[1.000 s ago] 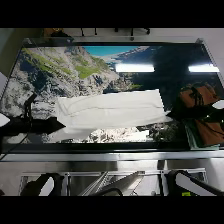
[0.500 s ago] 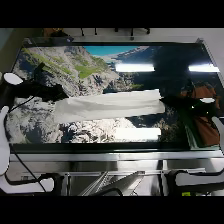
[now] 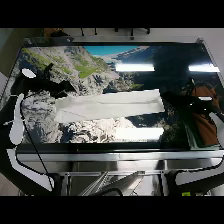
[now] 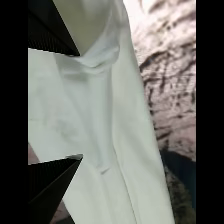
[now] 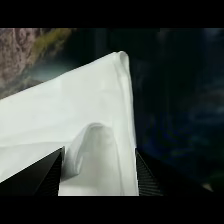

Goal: Fold the shirts.

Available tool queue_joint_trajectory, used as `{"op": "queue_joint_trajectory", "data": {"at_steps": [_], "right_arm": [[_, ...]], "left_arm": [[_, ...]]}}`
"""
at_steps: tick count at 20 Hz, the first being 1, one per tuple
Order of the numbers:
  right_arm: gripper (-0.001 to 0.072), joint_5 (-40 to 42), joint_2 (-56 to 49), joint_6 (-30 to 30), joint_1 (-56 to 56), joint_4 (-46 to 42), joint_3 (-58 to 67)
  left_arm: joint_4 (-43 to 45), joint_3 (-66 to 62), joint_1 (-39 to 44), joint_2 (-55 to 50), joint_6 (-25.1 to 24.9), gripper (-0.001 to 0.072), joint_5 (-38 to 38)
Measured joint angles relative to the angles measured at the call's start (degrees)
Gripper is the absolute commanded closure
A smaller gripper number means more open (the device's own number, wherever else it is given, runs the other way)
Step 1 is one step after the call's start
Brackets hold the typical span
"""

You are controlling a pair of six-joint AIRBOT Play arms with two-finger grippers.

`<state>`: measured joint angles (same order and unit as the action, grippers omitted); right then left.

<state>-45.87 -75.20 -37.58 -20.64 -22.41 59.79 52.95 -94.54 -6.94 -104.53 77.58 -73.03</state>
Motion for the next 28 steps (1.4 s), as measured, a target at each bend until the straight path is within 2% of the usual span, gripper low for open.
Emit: {"op": "queue_joint_trajectory", "data": {"at_steps": [10,11,13,14,15,18,19,20,21,23,24,25,28], "right_arm": [[0.0218,-3.5,-4.6,-2.7,0.9,-3.1,2.5],[0.026,-3.6,-4.9,-2.7,1.4,-3.1,2.5],[0.0469,-3.6,-5.4,-2.9,2.7,-3.3,2.5],[0.0603,-3.6,-5.6,-2.9,3.3,-3.7,2.5],[0.0694,-3.7,-5.7,-2.9,4.0,-4.1,2.5],[0.0692,-4.0,-5.5,-3.1,5.2,-4.8,3.4],[0.0693,-4.6,-5.0,-3.1,5.4,-4.9,3.9],[0.0693,-5.3,-4.2,-3.3,5.4,-4.8,4.6],[0.0693,-6.5,-2.8,-4.1,5.3,-4.5,5.4],[0.0693,-9.7,0.2,-6.3,4.5,-4.4,7.2],[0.0693,-12.1,2.2,-7.6,3.8,-4.3,8.4],[0.0693,-14.5,4.3,-8.9,3.1,-4.2,9.5],[0.0693,-21.7,11.6,-13.6,0.7,-4.1,12.3]], "left_arm": [[-0.3,-11.0,0.0,-1.1,3.3,0.0015,-6.9],[-0.4,-11.3,0.5,-1.1,3.5,0.0015,-7.3],[-0.4,-11.6,1.8,-1.1,3.7,0.0015,-7.4],[-0.4,-11.6,2.7,-1.1,3.7,0.0015,-7.6],[-0.4,-11.7,3.7,-1.1,3.9,0.0016,-7.6],[-0.5,-11.8,6.8,-1.1,3.9,0.0029,-6.8],[-0.4,-11.8,8.1,-1.1,3.9,0.02,-6.4],[-0.4,-11.8,9.4,-1.1,3.9,0.0413,-6.0],[-0.4,-11.8,10.9,-1.3,3.9,0.0539,-5.6],[-0.5,-11.8,14.3,-2.2,3.9,0.0538,-4.3],[-0.4,-11.8,16.2,-3.1,4.2,0.0651,-3.7],[-0.5,-11.8,18.8,-4.3,4.8,0.0689,-2.7],[-0.6,-11.8,26.7,-8.8,7.3,0.0691,1.1]]}}
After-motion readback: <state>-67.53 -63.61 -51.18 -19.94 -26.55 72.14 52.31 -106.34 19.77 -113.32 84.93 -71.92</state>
